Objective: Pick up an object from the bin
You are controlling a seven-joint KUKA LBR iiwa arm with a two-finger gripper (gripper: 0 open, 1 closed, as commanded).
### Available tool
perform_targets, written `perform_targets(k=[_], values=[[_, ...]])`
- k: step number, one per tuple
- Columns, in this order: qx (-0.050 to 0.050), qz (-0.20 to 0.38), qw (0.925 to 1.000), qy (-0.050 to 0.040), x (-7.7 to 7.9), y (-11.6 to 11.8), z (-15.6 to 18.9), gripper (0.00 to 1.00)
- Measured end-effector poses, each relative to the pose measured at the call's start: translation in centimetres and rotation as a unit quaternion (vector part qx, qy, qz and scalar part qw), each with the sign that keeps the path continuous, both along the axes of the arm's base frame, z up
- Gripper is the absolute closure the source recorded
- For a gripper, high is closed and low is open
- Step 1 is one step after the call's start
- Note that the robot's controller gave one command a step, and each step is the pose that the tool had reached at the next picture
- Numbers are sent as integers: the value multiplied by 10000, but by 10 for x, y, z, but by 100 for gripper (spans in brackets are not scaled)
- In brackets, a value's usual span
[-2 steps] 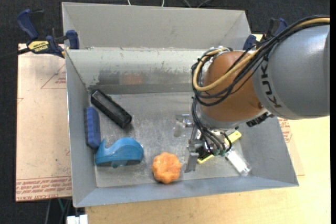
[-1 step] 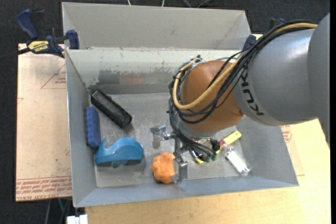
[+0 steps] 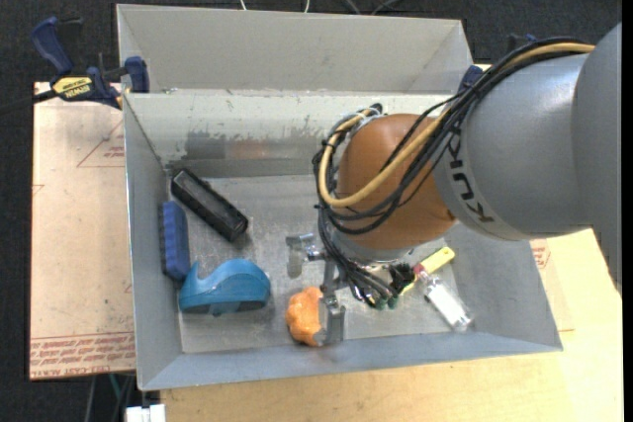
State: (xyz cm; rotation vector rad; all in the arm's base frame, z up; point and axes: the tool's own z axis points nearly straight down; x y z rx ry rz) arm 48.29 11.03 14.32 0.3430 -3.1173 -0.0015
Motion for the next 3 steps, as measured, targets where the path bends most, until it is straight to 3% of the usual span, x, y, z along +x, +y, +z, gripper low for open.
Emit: perform_targets(k=[1,2,3], values=[[8,858,9963,15,1,-5,-13,0],[5,434,9990,-56,4,-19,-54,0],[37,2664,9638,-135,7,-25,-68,100]])
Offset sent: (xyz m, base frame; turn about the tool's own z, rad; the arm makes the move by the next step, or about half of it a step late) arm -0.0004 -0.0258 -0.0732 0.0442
